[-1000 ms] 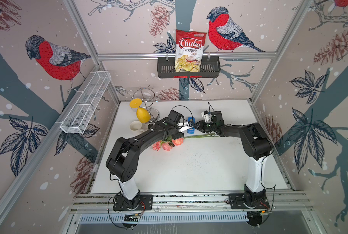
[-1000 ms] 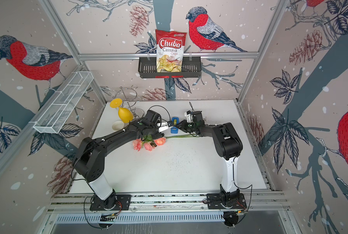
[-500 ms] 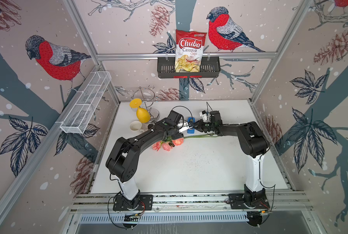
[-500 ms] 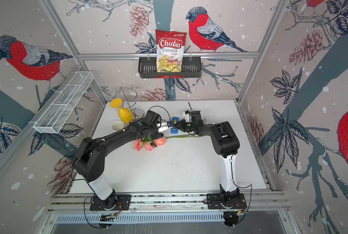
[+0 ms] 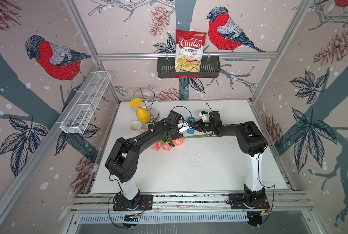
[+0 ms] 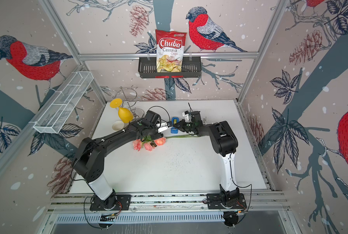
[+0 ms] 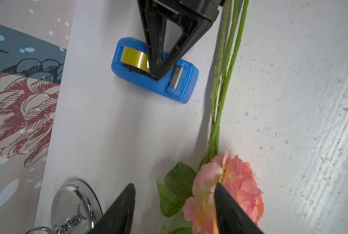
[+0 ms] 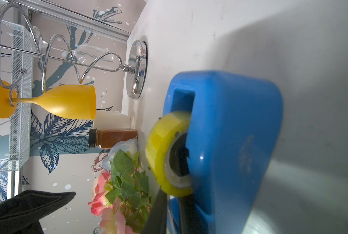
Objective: Wrap bouquets with tape
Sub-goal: Pull the tape from the tape cutter.
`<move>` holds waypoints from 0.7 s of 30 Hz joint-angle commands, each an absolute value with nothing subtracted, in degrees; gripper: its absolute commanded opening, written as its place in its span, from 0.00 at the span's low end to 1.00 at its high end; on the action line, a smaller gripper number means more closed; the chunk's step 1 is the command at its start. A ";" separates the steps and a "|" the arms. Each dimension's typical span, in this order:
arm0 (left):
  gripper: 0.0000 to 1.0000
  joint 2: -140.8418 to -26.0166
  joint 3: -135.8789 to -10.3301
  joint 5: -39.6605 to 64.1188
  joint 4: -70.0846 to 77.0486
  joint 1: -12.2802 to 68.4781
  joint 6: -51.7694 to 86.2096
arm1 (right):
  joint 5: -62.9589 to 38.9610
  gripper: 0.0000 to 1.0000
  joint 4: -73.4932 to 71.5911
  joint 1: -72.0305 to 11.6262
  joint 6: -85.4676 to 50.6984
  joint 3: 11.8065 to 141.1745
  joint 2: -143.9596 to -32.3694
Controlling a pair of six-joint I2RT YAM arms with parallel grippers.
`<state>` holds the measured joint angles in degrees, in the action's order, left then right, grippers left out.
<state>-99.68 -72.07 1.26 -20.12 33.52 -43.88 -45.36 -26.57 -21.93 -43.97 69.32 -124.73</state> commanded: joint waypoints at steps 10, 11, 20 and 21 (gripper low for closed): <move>0.62 -99.55 -72.27 0.98 -20.02 33.40 -43.68 | -46.73 0.01 -32.41 -21.88 -48.75 67.54 -122.74; 0.62 -99.50 -72.34 0.89 -19.99 33.40 -43.68 | -46.92 0.01 -32.59 -21.88 -48.87 67.59 -122.47; 0.62 -99.86 -72.36 0.78 -19.99 33.31 -43.68 | -47.55 0.00 -33.48 -22.10 -49.22 67.14 -120.54; 0.62 -99.84 -72.34 0.81 -20.02 33.31 -43.61 | -47.57 0.00 -33.49 -22.06 -49.30 67.07 -120.48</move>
<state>-99.72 -72.07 1.04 -20.12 33.45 -43.88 -45.65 -30.81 -21.85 -48.88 67.24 -121.34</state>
